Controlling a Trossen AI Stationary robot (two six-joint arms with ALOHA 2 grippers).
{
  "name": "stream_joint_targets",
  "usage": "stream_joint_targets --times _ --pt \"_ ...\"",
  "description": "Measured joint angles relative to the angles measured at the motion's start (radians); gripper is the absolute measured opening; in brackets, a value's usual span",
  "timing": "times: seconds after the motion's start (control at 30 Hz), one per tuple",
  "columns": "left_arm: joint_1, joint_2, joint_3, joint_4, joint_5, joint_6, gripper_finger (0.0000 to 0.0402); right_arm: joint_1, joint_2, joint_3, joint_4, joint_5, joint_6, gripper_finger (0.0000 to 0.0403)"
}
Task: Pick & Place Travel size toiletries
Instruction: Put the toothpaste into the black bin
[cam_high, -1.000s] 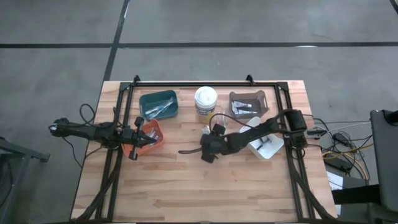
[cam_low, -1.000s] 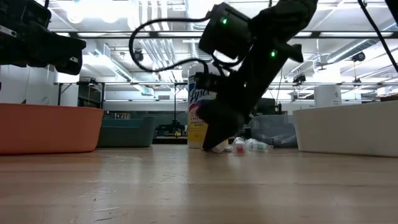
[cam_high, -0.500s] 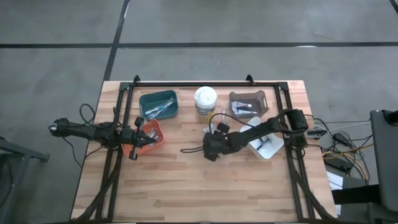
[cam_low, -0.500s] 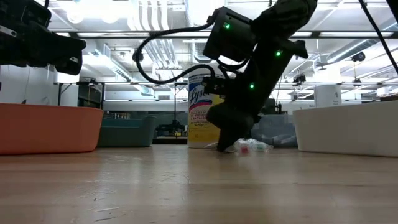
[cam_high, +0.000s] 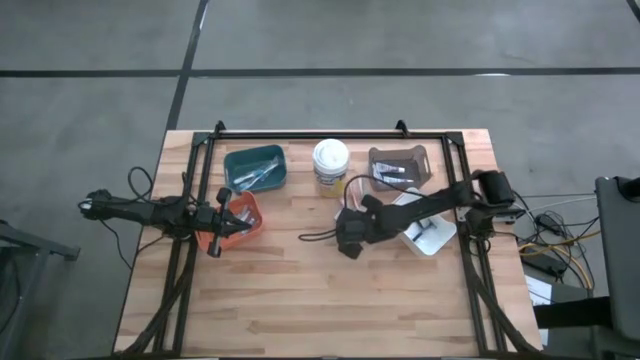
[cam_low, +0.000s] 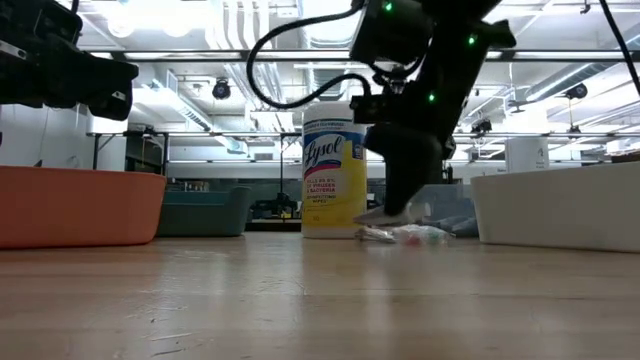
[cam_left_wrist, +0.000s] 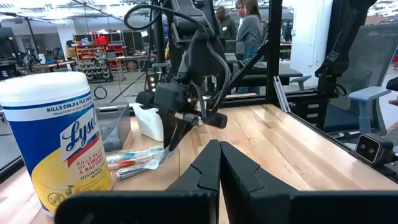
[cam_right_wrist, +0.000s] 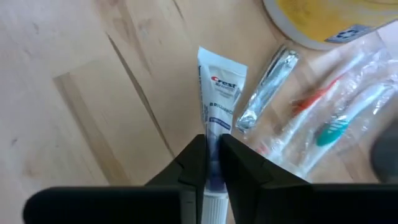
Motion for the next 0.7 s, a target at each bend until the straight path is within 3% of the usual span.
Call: stream_joint_targets --times 0.17,0.7 --pt "0.000 0.001 0.000 0.000 0.000 0.000 0.0007 0.000 -0.047 0.000 -0.026 -0.047 -0.001 0.0036" --pt "0.000 0.000 0.000 0.001 0.000 0.000 0.0007 0.000 -0.206 0.001 -0.148 -0.047 -0.005 0.0036"
